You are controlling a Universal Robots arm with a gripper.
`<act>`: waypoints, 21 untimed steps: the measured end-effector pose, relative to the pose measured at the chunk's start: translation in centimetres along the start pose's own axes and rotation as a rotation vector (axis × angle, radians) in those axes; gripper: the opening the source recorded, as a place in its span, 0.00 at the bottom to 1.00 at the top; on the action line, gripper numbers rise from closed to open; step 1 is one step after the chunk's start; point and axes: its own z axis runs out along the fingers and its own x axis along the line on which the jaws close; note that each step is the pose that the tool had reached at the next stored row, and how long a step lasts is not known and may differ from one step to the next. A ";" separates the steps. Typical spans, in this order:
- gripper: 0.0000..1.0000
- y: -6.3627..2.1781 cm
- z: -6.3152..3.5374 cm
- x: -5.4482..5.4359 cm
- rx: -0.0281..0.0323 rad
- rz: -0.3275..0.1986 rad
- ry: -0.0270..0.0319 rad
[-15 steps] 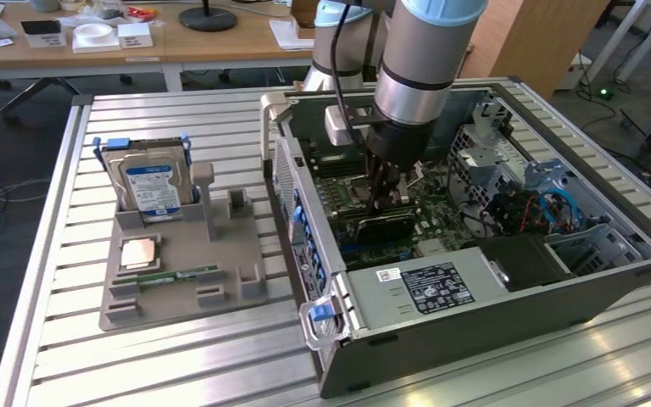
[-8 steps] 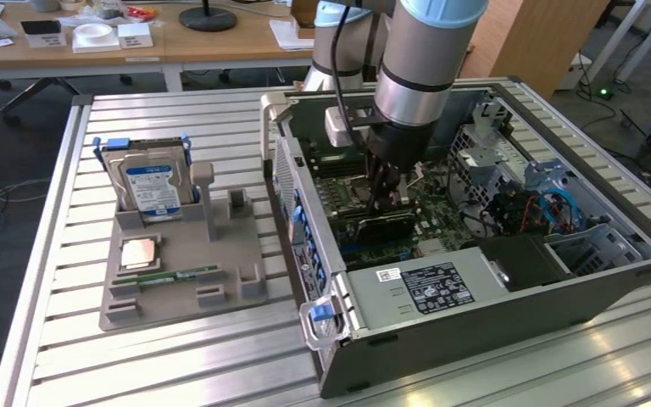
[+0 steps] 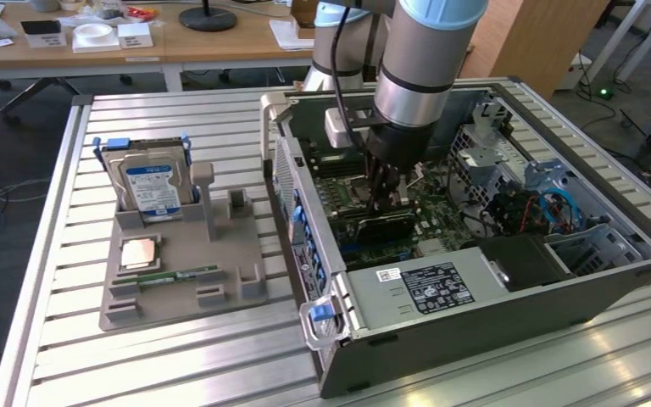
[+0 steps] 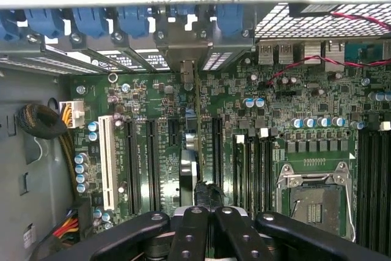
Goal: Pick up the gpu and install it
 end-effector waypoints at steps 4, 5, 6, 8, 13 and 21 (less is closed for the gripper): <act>0.11 0.00 0.14 0.0 -0.0002 0.000 0.0007; 0.11 0.00 0.14 0.0 -0.0003 0.000 0.0008; 0.11 0.00 0.15 0.0 -0.0003 0.000 0.0006; 0.11 0.00 0.18 0.0 -0.0001 0.000 0.0001; 0.11 0.04 0.21 0.0 -0.0001 0.000 0.0003; 0.11 0.11 0.28 0.0 -0.0002 0.000 0.0004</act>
